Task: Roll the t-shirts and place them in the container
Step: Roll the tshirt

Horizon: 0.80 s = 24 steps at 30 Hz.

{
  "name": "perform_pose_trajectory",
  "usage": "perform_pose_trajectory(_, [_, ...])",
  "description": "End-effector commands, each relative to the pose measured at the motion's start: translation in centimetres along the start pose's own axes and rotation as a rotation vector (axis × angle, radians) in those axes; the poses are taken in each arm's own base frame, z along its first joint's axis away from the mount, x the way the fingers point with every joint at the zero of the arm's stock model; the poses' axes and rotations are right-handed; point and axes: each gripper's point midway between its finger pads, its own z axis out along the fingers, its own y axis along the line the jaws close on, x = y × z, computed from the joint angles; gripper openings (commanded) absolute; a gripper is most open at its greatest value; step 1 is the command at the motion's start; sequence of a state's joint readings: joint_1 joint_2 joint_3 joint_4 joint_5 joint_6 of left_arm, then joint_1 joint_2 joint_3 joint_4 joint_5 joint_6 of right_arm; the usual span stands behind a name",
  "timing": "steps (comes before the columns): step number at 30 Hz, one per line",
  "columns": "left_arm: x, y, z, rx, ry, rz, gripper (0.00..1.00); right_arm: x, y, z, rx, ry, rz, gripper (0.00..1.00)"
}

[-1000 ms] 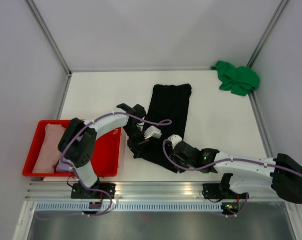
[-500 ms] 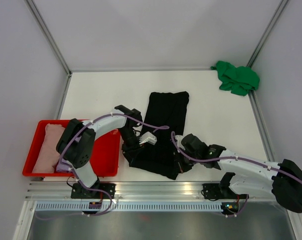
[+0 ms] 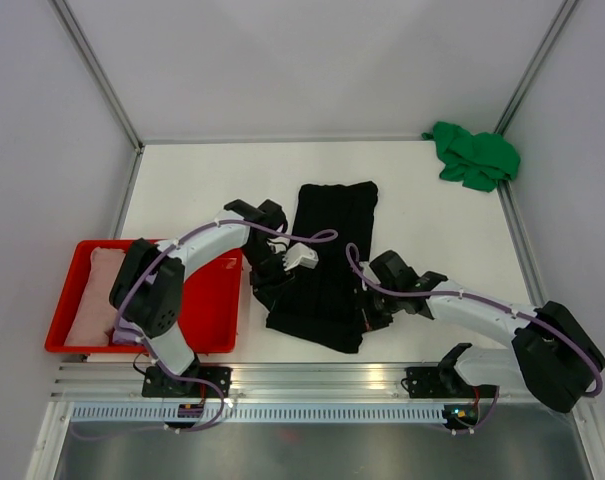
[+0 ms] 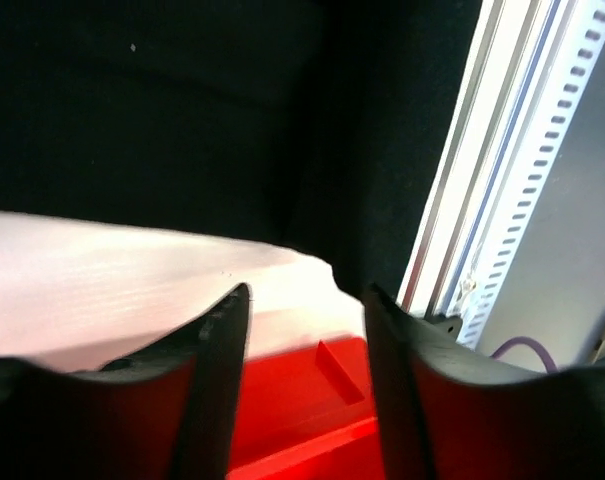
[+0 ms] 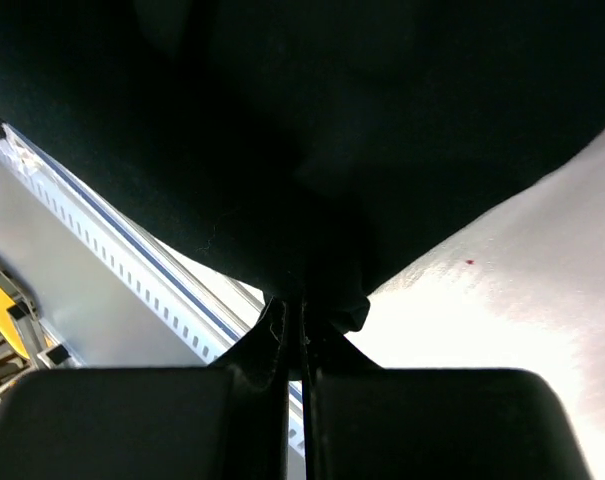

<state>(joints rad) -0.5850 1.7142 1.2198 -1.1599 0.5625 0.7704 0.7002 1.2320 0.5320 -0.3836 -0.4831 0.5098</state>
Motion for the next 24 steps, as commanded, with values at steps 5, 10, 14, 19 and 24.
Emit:
perform_pose_trajectory(5, [-1.6, -2.8, 1.4, 0.045, -0.062, 0.074, 0.67, -1.3, -0.1, -0.5, -0.028, -0.023, 0.019, 0.02])
perform_pose_trajectory(10, [-3.1, -3.7, 0.9, 0.061, -0.106, 0.124, 0.68, -1.4, -0.7, -0.3, -0.005, -0.017, 0.048, 0.01])
perform_pose_trajectory(14, [-2.3, -2.7, 1.7, -0.008, -0.060, 0.125, 0.67, -1.6, -1.2, -0.4, 0.005, -0.027, 0.071, 0.00])
perform_pose_trajectory(19, [-0.4, -1.4, 3.8, -0.020, 0.022, 0.081, 0.26, -2.4, -1.5, -0.9, 0.027, -0.062, 0.058, 0.06])
perform_pose_trajectory(24, [-2.5, 0.4, 3.7, -0.045, -0.022, 0.012, 0.02, -1.9, -3.1, -1.5, 0.125, -0.050, 0.074, 0.20])
